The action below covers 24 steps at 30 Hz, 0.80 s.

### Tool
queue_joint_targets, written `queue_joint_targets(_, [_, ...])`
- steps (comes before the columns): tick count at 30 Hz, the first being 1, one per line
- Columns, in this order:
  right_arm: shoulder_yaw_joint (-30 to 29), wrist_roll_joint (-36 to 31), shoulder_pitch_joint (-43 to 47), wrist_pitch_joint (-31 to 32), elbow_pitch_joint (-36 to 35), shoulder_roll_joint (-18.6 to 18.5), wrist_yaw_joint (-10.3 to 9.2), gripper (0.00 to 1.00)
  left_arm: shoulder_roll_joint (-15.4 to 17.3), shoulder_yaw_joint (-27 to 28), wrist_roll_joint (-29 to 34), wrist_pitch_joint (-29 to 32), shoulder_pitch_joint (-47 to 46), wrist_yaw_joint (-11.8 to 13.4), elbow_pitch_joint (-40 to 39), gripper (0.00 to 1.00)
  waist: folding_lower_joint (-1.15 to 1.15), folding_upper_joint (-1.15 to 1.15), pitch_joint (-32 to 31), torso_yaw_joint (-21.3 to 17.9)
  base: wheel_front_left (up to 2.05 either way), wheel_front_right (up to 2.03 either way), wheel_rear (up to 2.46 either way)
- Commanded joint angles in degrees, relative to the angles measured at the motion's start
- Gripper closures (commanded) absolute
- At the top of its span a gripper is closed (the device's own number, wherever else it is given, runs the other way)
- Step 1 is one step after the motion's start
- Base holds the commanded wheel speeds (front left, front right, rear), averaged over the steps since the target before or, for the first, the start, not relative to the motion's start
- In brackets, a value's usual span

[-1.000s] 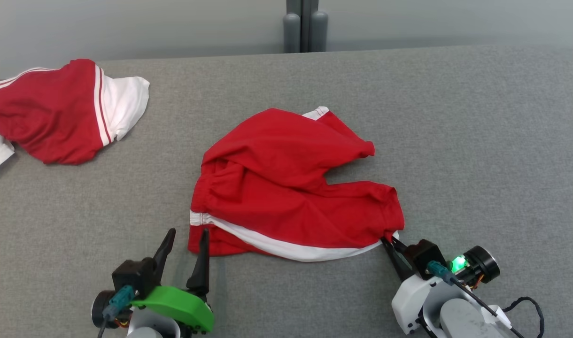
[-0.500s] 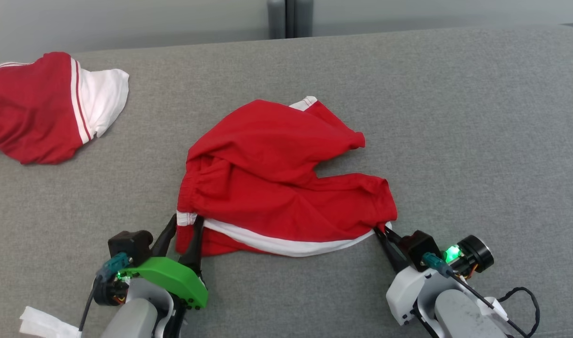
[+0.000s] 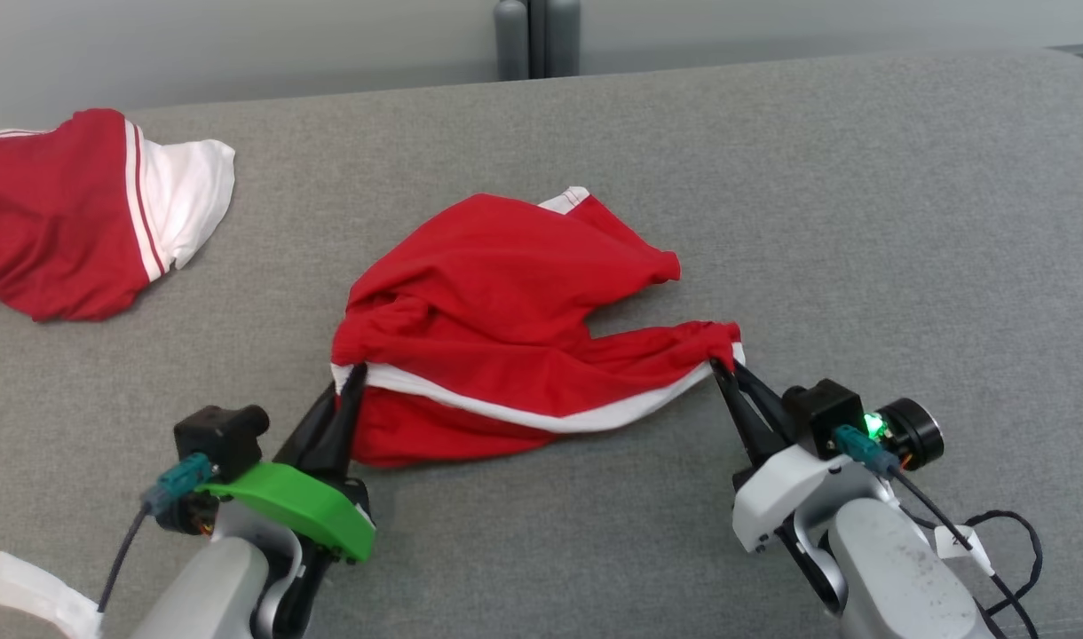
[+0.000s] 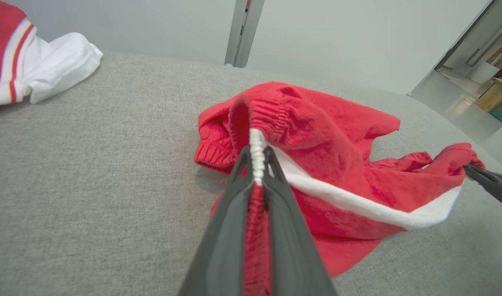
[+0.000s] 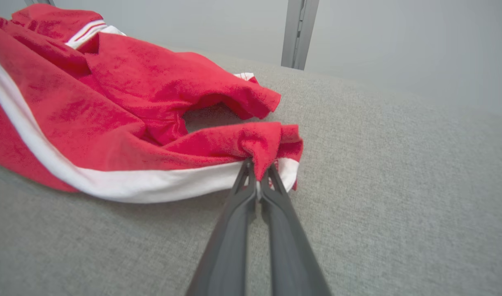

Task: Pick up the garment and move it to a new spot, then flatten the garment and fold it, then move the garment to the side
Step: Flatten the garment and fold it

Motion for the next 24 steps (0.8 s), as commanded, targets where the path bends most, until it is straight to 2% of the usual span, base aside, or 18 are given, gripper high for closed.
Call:
queue_joint_targets(1, [0.15,1.29,-0.86,-0.04,-1.37,-0.34,-0.06,1.00,1.48,0.78,0.19,-0.29,0.09,-0.16,-1.53,1.00,0.00,0.00,-0.99,-0.12,0.00,0.00,0.00])
queue_joint_targets(13, [1.73,8.11,-2.18,-0.03,-16.91,-5.58,-0.06,1.00,8.30,3.35,-1.24,0.52,-0.76,-0.16,-20.58,1.00,0.00,0.00,-7.30,-1.64,0.00,0.00,0.00])
queue_joint_targets(21, [-1.53,10.66,-3.89,1.10,-31.06,-9.51,-0.06,1.00,13.55,5.97,-2.28,6.90,-5.92,0.61,-34.86,1.00,0.00,0.00,-10.34,-3.77,0.00,0.00,0.00])
queue_joint_targets(24, [-3.90,10.88,-4.16,2.79,-37.00,-10.26,-0.06,1.00,14.49,6.90,-3.11,9.21,-8.53,0.90,-39.47,1.00,0.00,0.00,-10.65,-4.46,0.00,0.00,0.00])
